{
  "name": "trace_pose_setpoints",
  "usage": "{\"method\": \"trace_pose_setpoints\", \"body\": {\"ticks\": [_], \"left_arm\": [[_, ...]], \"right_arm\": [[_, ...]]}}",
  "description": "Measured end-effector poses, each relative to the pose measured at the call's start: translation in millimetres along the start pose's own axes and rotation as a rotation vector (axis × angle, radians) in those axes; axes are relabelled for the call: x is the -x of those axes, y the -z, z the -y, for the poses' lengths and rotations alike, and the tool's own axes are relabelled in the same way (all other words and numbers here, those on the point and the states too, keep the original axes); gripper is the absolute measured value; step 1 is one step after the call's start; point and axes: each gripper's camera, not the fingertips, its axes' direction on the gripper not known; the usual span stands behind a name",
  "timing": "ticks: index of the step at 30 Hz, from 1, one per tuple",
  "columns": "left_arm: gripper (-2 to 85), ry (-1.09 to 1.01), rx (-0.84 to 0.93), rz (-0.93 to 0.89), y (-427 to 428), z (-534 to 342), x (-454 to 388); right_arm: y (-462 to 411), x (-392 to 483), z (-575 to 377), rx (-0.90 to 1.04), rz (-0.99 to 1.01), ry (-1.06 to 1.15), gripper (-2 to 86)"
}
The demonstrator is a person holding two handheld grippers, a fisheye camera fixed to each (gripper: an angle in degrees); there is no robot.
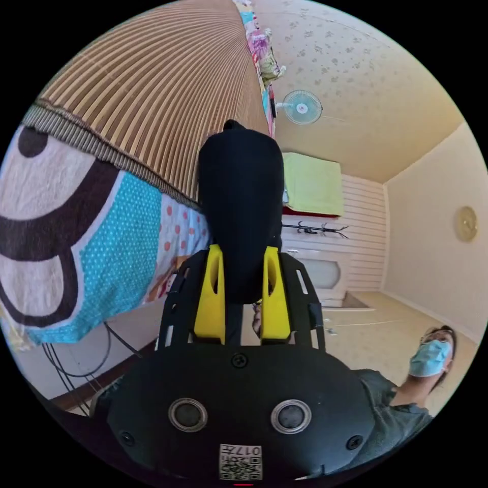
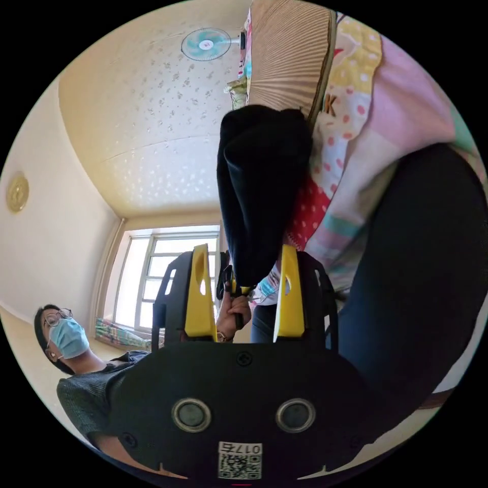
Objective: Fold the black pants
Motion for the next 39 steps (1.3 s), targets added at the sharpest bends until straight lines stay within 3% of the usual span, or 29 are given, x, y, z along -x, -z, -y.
{"method": "trace_pose_setpoints", "body": {"ticks": [3,6,9,14,20,26,30,33,36,39], "left_arm": [[9.5,0.022,0.016,-0.033,12,-9,-17],[9.0,0.005,0.018,0.006,27,-22,-37],[8.9,-0.071,0.029,0.098,46,-37,-61],[8.8,-0.264,-0.018,0.238,83,-71,-109],[8.8,-0.441,-0.325,0.293,185,-125,-168],[9.0,-0.499,-0.816,0.288,315,-165,-212],[9.6,-0.304,-1.037,0.385,391,-151,-181],[10.3,0.032,-0.996,0.486,434,-117,-103],[10.7,-0.017,-0.864,0.404,453,-103,-61],[11.1,-0.053,-0.869,0.403,447,-113,-66]], "right_arm": [[-20,-5,7,0.074,0.083,-0.038,25.9],[-17,-14,10,-0.059,0.197,-0.062,29.7],[-12,-16,19,-0.11,0.23,-0.088,26.8],[-51,30,39,0.172,0.168,0.091,16.8],[-180,136,53,0.508,0.198,0.4,14.8],[-405,259,43,0.843,0.211,0.562,16.5],[-505,246,28,0.889,-0.137,0.398,18.1],[-497,208,5,0.863,-0.215,0.39,13.9],[-451,159,-10,0.886,-0.172,0.377,7.4],[-363,116,-1,0.737,-0.26,0.351,3.8]]}}
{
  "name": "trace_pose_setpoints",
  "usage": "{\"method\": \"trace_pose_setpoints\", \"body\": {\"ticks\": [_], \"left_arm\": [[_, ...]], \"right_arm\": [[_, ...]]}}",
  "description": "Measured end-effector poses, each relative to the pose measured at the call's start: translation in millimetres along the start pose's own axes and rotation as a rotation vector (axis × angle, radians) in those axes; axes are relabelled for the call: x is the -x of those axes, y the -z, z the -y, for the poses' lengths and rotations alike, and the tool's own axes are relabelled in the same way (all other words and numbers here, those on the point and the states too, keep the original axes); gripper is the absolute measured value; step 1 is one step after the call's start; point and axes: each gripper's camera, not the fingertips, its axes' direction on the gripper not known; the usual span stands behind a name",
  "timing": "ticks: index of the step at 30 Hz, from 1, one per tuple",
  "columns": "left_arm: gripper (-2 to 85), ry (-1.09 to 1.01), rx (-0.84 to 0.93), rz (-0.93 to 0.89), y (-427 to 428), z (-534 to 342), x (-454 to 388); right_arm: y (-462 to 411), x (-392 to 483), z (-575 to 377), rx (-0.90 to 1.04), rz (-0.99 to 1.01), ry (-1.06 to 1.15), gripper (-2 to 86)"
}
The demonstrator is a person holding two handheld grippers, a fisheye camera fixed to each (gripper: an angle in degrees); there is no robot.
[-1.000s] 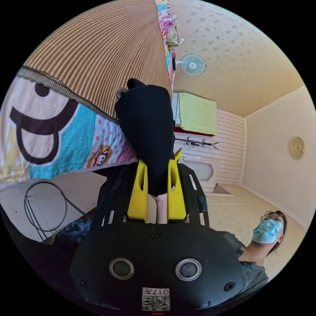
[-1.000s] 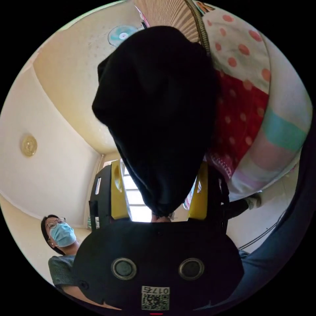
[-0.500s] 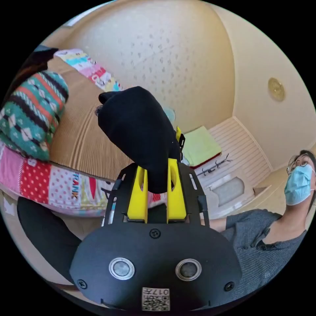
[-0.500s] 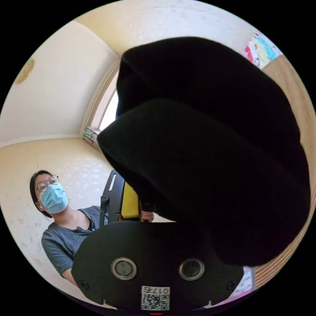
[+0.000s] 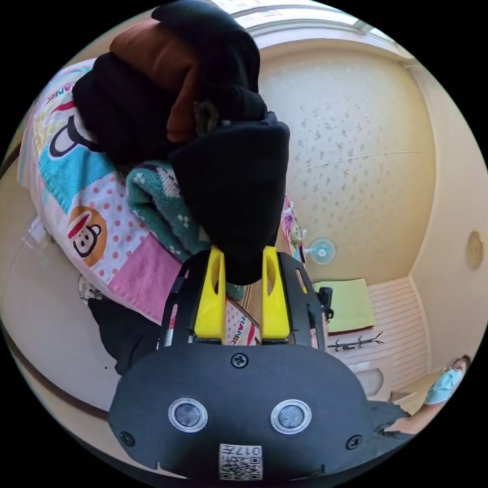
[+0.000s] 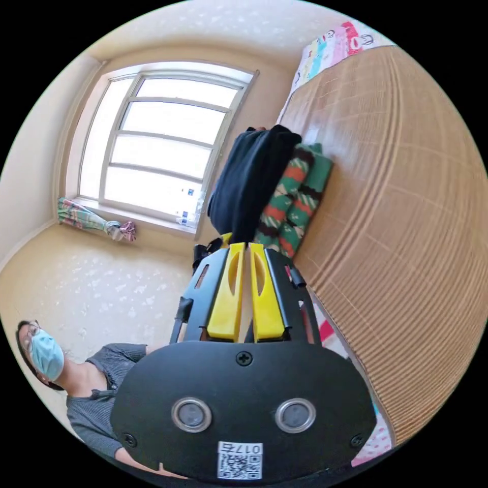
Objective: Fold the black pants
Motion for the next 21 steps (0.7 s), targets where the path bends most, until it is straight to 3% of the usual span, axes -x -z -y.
{"method": "trace_pose_setpoints", "body": {"ticks": [5,8,11,13,16,21], "left_arm": [[10.8,-0.161,-0.084,0.103,11,-65,-41],[8.0,-0.251,-0.08,0.09,-8,-121,-64],[6.5,-0.265,0.143,0.019,-71,-156,-78],[5.6,-0.292,0.395,-0.021,-141,-178,-94],[5.1,-0.383,0.645,-0.031,-214,-207,-133],[4.9,-0.583,0.816,-0.024,-281,-242,-203]], "right_arm": [[120,-68,-131,-0.262,0.023,-0.173,1.7],[192,-81,-234,-0.531,-0.025,-0.287,1.2],[244,-75,-331,-0.817,-0.148,-0.392,1.2],[273,-69,-389,-1.0,-0.274,-0.501,1.6],[300,-44,-430,-1.245,-0.48,-0.568,2.9],[341,-15,-418,-1.447,-0.708,-0.531,6.6]]}}
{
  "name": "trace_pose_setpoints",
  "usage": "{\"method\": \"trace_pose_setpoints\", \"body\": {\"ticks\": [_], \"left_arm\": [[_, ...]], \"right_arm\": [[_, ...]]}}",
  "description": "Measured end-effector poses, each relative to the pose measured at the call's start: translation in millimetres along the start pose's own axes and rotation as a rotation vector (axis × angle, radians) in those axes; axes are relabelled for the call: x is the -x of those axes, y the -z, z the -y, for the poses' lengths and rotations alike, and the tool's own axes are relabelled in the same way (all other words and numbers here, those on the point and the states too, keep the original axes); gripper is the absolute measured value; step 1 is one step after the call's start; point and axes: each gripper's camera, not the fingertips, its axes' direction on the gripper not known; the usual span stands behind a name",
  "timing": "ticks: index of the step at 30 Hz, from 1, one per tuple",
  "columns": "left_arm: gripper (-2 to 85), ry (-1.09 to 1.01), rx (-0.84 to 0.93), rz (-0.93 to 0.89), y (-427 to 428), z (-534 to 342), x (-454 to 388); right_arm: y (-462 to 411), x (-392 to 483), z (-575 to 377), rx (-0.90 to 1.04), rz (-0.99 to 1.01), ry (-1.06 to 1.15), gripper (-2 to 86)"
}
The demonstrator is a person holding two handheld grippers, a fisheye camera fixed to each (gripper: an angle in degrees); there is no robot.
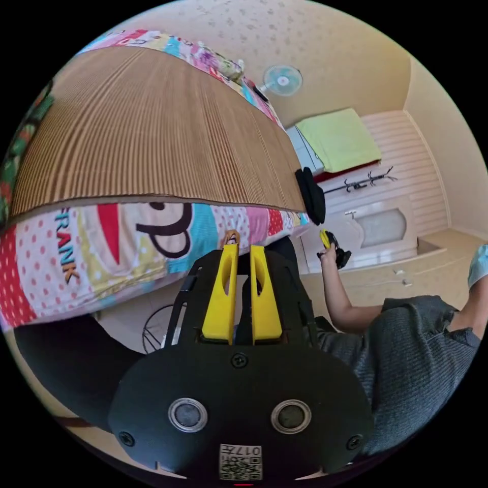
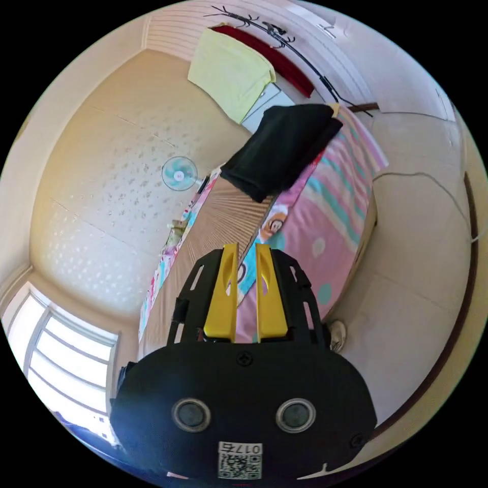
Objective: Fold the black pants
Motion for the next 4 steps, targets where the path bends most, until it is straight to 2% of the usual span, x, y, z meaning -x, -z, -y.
{"method": "trace_pose_setpoints", "body": {"ticks": [4], "left_arm": [[4.9,-0.053,0.033,0.02,-23,24,-26]], "right_arm": [[-56,42,40,0.07,-0.107,0.07,12.6]]}}
